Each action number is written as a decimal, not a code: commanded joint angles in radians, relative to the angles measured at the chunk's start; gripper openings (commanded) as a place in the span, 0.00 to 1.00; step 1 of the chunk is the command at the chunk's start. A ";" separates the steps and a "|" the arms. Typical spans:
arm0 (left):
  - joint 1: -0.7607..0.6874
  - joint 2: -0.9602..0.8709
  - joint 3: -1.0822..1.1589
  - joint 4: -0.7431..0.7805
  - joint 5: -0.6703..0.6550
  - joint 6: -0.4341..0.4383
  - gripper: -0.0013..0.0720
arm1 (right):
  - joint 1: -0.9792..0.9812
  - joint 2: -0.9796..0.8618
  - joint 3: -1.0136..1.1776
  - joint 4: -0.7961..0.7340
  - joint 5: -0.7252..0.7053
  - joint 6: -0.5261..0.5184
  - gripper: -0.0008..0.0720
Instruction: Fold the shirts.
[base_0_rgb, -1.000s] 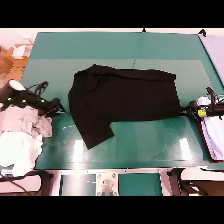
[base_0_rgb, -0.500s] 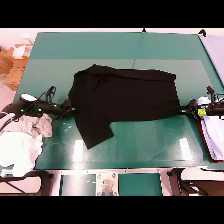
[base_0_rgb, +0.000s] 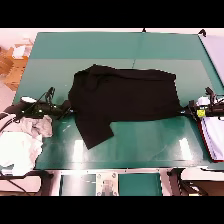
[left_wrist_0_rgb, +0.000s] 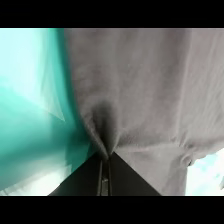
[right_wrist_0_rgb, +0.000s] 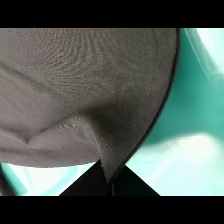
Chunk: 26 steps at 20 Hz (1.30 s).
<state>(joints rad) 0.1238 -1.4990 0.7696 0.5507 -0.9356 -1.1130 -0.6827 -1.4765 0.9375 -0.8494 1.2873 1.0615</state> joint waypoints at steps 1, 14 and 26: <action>0.002 0.013 0.023 -0.018 -0.075 0.036 0.05 | 0.000 0.007 0.003 0.006 0.023 0.002 0.03; 0.002 0.526 1.088 -0.006 -0.171 -0.012 0.05 | 0.000 0.574 0.704 0.420 -0.055 0.039 0.03; 0.002 0.596 1.259 0.245 -0.225 -0.205 0.05 | 0.001 0.813 0.751 0.301 -0.317 0.039 0.03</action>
<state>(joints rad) 0.1257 -0.8993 2.0659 0.7319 -1.1294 -1.2598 -0.6823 -0.6788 1.7588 -0.5369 0.9764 1.0992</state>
